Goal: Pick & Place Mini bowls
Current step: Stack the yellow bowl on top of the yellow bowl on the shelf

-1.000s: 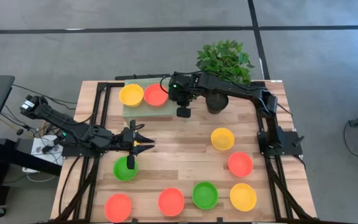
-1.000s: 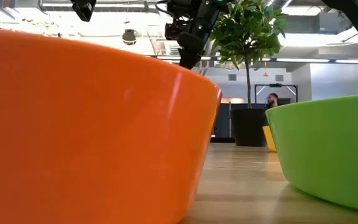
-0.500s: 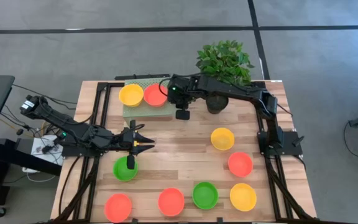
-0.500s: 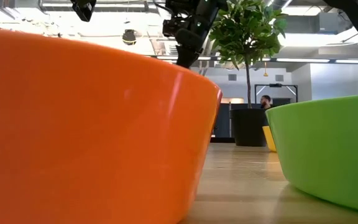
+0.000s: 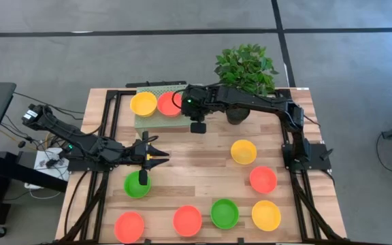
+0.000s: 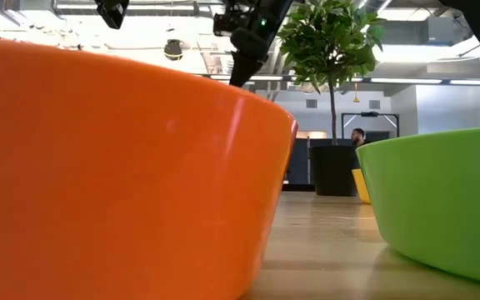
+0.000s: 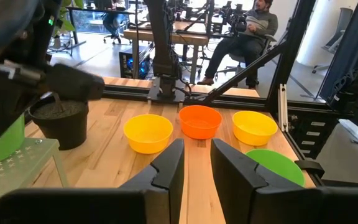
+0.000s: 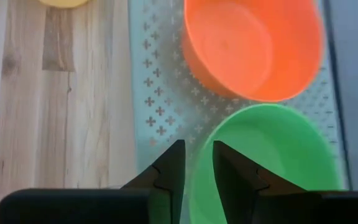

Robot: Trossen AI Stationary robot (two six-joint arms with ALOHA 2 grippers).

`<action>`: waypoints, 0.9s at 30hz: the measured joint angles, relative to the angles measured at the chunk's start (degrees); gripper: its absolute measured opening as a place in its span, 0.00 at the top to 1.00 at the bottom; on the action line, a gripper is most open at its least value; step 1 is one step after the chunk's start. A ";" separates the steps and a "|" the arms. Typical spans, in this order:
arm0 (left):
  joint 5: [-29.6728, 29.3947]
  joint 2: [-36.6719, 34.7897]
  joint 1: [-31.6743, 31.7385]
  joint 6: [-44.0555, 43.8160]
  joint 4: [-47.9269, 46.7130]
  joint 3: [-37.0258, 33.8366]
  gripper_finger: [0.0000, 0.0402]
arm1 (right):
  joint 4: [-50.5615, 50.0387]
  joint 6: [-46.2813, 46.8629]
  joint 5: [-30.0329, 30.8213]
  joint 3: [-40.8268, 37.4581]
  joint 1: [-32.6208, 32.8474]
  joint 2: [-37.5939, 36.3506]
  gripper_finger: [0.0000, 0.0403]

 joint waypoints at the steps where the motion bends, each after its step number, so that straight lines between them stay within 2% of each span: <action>1: 0.00 0.00 0.00 0.00 0.00 0.00 0.80 | -0.37 0.19 0.73 0.96 0.45 0.00 0.81; 13: -0.01 0.02 0.00 0.00 -0.02 0.01 0.80 | -11.97 4.19 1.08 19.94 8.35 -0.06 0.81; 18: 0.01 0.02 0.00 -0.02 -0.02 0.01 0.80 | -13.66 5.24 0.94 19.01 11.94 -2.66 0.82; 27: -0.01 -1.12 -0.09 -0.22 -0.56 0.01 0.80 | -22.64 14.24 0.61 18.97 15.96 -4.42 0.84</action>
